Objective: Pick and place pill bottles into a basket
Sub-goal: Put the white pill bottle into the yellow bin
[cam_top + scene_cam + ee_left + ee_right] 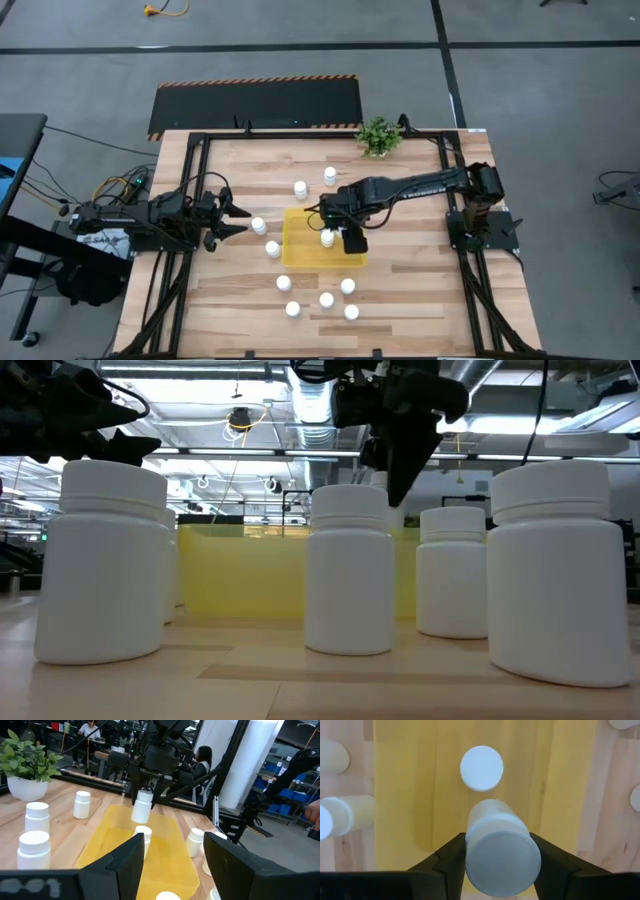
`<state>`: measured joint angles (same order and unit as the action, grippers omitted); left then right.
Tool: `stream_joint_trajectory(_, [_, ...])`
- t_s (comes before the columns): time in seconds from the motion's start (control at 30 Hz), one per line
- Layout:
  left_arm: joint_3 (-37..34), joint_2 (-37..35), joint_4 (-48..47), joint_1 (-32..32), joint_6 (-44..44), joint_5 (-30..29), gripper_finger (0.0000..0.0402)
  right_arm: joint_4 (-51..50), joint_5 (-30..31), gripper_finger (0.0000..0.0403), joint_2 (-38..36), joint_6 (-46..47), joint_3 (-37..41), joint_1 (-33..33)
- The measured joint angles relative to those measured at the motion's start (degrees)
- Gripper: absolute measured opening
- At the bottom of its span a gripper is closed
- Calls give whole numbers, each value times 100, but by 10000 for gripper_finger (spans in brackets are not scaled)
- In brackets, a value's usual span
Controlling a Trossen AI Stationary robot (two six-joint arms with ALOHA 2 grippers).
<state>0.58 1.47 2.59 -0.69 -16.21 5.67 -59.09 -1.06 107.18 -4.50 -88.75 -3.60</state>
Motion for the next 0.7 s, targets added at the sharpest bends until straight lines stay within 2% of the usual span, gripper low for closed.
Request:
stream_joint_trajectory(0.33, [0,0,-2,0,0,0,194,12,0,172,0,-6,3,193])
stream_joint_trajectory(0.7, [-2,0,-2,2,-4,0,194,445,-38,172,7,86,709,327])
